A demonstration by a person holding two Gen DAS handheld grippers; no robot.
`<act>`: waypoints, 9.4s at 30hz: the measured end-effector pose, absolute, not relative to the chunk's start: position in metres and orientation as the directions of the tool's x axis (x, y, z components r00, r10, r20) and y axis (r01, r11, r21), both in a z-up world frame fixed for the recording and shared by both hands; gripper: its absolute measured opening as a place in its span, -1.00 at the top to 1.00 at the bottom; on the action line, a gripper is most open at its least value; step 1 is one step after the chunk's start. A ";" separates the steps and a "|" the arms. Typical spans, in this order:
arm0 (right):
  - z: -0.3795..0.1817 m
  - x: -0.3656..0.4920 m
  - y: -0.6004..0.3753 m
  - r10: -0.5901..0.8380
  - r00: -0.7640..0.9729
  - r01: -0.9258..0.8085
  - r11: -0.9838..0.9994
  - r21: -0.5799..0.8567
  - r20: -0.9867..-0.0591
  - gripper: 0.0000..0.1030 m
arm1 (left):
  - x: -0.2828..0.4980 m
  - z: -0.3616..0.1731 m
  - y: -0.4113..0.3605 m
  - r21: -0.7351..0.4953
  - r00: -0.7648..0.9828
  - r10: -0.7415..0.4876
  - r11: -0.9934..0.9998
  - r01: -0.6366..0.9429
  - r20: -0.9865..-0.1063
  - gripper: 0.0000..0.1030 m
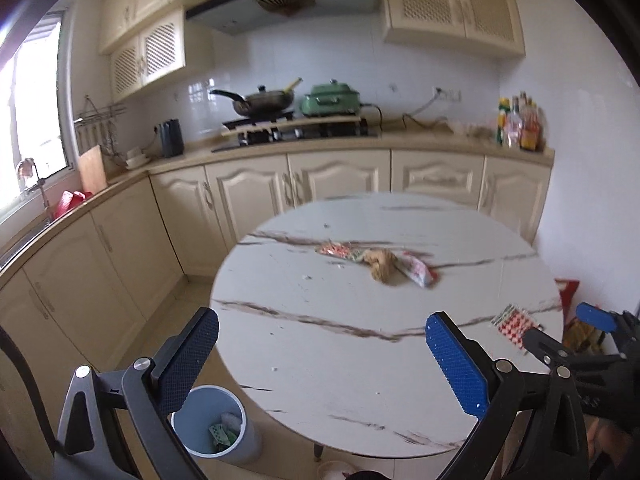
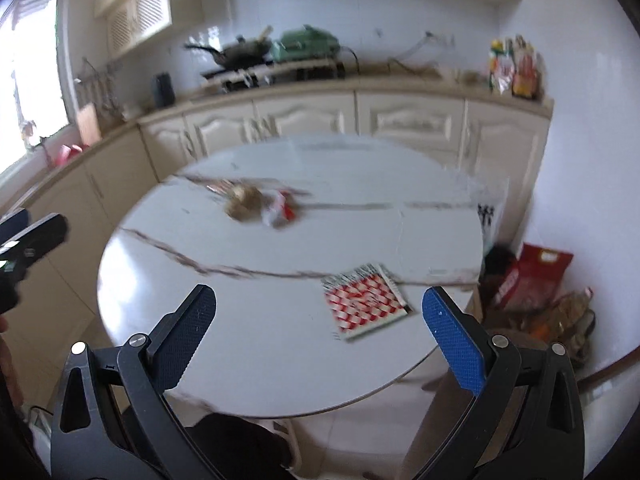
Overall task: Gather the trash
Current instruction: 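Return both tools toward the table, then grasp the red-white checkered packet with the right tool while the left tool grasps the white-red snack bar, then carry the checkered packet and snack bar with both tools over the bin, then open both tools to drop the packet and snack bar into the bin, then return both tools toward the table, then grasp the ginger root with the right tool while the left tool grasps the red-white sauce packet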
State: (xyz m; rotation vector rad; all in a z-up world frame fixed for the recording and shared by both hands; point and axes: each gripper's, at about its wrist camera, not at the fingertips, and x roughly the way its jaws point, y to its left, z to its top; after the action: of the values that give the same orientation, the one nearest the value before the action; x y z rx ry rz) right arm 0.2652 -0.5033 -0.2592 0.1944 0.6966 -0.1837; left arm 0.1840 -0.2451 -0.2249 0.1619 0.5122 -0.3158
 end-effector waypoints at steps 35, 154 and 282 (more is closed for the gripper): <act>-0.313 0.305 -0.554 -0.069 0.684 0.132 0.991 0.031 -0.726 0.32 | 0.409 -0.236 -0.370 0.017 0.618 -0.324 0.877 0.480 -0.716 -0.99; -0.482 0.587 -0.040 0.548 0.222 -0.506 0.771 0.385 -0.806 0.14 | 0.508 -0.378 0.171 -0.213 0.453 -0.062 0.933 -0.289 -0.889 -0.07; -0.309 0.483 -0.543 0.148 0.592 0.109 0.959 0.260 -0.793 0.33 | 0.623 -0.296 -0.382 -0.051 0.540 -0.245 0.936 0.348 -0.805 0.53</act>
State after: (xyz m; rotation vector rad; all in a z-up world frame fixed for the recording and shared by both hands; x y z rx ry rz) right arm 0.4834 -0.5428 -0.3087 0.2962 0.9412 0.0230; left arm 0.6230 -0.3816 -0.2957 0.1197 0.9363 -0.3529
